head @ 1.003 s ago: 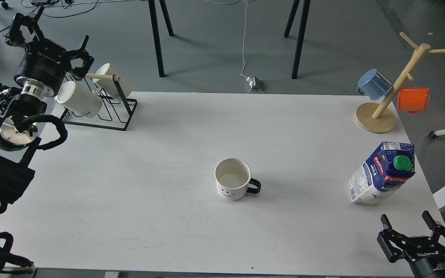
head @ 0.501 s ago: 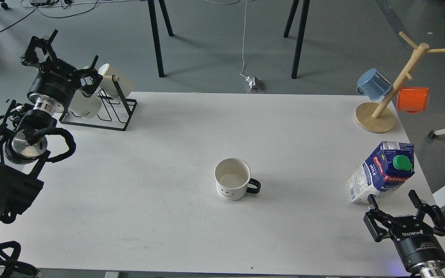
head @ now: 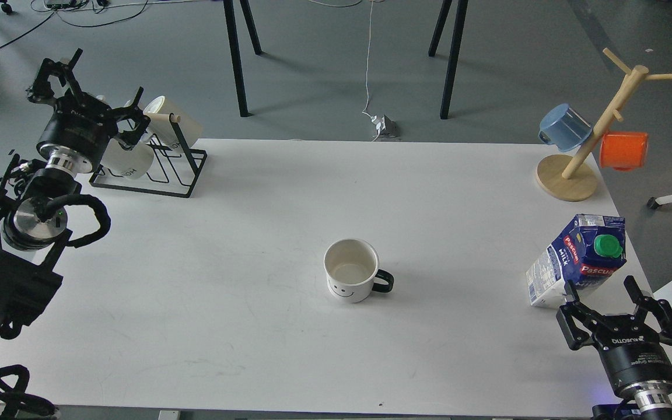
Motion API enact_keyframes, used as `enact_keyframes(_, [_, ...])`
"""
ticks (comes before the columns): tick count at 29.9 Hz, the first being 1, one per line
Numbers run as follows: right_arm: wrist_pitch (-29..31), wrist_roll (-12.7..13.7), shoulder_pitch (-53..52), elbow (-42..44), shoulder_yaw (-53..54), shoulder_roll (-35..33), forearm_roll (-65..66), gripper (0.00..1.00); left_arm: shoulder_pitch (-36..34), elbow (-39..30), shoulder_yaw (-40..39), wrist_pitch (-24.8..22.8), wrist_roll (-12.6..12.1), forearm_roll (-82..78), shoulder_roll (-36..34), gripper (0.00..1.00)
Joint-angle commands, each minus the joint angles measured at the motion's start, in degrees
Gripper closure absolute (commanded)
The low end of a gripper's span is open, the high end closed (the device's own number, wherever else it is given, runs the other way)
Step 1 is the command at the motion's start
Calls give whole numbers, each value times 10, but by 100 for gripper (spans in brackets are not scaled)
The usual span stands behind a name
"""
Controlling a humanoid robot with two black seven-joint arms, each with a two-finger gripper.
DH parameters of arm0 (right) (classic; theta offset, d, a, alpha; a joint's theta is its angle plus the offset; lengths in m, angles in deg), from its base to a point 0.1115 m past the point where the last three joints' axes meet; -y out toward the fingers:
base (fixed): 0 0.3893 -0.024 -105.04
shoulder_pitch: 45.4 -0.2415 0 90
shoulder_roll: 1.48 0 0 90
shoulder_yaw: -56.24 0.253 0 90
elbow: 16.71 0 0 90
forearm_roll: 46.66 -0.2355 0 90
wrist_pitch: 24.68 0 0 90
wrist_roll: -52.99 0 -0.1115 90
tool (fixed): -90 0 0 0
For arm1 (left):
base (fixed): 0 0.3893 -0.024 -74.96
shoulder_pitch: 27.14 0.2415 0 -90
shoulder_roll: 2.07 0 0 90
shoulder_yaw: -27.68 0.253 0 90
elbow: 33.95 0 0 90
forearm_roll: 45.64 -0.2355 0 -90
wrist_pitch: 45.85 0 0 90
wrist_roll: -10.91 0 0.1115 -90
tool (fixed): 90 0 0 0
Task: Place cup and milk with both arms
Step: 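Move the right gripper up to the milk carton and grasp it, then carry the milk carton with the right gripper beside the white mug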
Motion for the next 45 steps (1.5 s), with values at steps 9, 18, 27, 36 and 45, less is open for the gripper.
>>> enact_keyframes(9, [0, -7, -55, 32, 1, 0, 0, 8, -2, 2, -2, -2, 0, 3, -13, 0])
enact_keyframes(18, [0, -11, -81, 49, -3, 0, 1, 42, -1, 2, -15, 2, 3, 3, -8, 0])
enact_keyframes(27, [0, -11, -79, 39, -16, 11, 10, 52, -2, 12, -15, 1, 3, 3, -12, 0])
enact_keyframes(36, [0, -11, -75, -41, -61, 56, 24, 51, -1, 12, -11, 1, 1, 3, -37, 0])
enact_keyframes(45, [0, -11, -136, 26, -100, 149, 119, 50, 0, 13, -9, 2, 0, 2, -56, 0])
